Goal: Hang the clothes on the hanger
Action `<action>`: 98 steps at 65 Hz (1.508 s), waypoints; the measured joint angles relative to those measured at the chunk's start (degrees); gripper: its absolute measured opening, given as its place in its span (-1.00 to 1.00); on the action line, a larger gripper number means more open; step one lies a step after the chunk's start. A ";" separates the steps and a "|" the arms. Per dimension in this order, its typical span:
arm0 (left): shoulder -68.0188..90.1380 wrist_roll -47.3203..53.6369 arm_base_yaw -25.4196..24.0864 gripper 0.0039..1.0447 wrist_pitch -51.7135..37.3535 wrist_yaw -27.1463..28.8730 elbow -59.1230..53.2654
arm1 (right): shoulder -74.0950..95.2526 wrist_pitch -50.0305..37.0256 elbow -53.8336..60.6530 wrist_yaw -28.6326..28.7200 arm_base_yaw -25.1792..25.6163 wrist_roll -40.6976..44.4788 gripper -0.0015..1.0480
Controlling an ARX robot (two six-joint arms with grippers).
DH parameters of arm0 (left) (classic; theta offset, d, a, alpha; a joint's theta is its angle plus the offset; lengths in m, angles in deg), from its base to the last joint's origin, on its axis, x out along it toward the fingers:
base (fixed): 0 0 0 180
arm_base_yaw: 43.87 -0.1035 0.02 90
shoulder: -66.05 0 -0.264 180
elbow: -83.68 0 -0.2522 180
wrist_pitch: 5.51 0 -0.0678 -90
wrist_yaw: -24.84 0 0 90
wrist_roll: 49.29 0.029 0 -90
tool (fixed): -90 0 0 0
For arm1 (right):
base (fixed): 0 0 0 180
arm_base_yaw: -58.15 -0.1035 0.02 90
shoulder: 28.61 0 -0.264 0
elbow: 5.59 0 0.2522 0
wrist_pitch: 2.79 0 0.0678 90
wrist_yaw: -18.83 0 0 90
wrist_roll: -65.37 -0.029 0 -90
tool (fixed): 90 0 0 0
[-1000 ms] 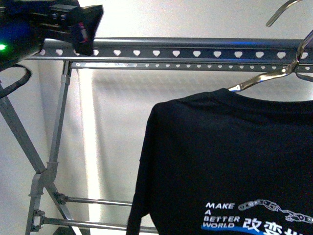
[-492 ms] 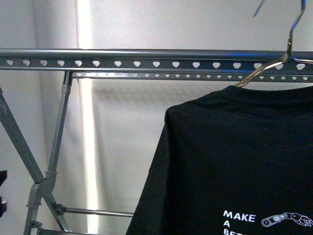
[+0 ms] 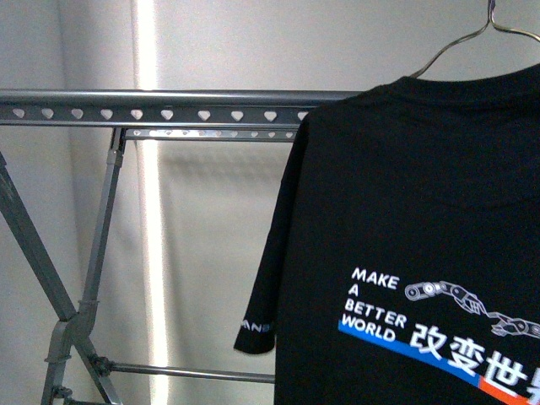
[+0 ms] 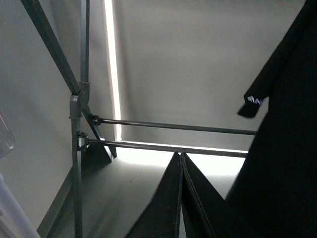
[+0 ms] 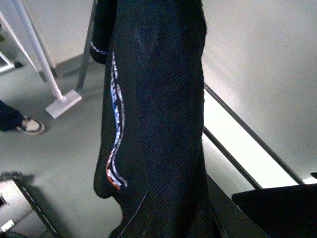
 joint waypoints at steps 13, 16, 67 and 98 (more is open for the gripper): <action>-5.81 0.00 0.00 -0.94 1.66 -0.04 -3.54 | -1.05 -0.22 3.78 -2.99 -0.63 -6.88 -0.81; -6.64 -0.02 0.00 -0.94 1.29 -0.04 -5.01 | -1.55 -0.15 5.60 -4.02 -0.85 -7.61 -0.81; -35.32 -0.02 0.00 -0.94 27.08 -0.07 -6.51 | 7.06 -11.85 0.11 -17.05 0.42 -25.05 -0.81; -44.72 -0.02 0.00 -0.94 36.33 -0.09 -6.51 | 19.04 -11.63 -15.37 -27.28 -2.89 -32.46 -0.81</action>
